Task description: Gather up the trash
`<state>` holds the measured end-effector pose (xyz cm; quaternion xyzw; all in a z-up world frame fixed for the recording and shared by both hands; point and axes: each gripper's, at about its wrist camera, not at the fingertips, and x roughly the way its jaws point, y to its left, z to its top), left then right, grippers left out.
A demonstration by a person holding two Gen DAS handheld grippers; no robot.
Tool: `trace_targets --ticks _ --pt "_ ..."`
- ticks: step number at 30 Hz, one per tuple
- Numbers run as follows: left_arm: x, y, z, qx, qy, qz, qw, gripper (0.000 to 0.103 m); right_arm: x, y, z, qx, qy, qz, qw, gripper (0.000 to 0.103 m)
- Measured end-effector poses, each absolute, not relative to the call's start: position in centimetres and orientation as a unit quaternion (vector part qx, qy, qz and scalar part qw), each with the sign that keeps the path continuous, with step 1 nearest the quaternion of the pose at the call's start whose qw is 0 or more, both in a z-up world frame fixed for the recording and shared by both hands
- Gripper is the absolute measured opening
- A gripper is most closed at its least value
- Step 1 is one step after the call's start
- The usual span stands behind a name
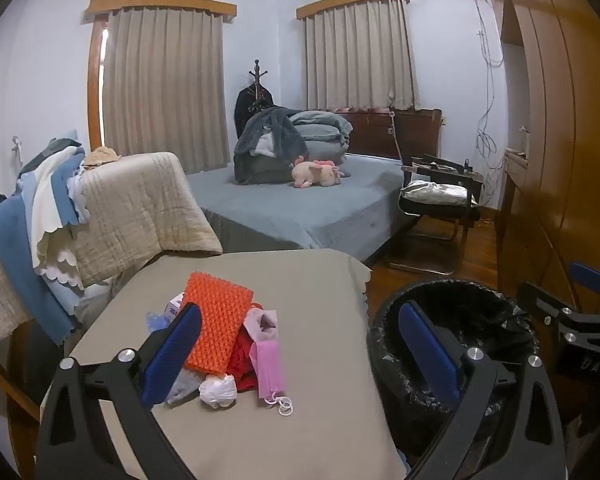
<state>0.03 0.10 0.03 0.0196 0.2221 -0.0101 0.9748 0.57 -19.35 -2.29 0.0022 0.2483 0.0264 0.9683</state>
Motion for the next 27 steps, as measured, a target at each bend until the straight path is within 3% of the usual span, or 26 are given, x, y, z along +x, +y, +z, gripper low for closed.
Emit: trace_targets --ticks 27 --pt "0.13 0.46 -0.27 0.022 0.223 -0.009 0.975 0.097 0.74 -19.10 -2.53 0.001 0.250 0.026 0.968 0.098"
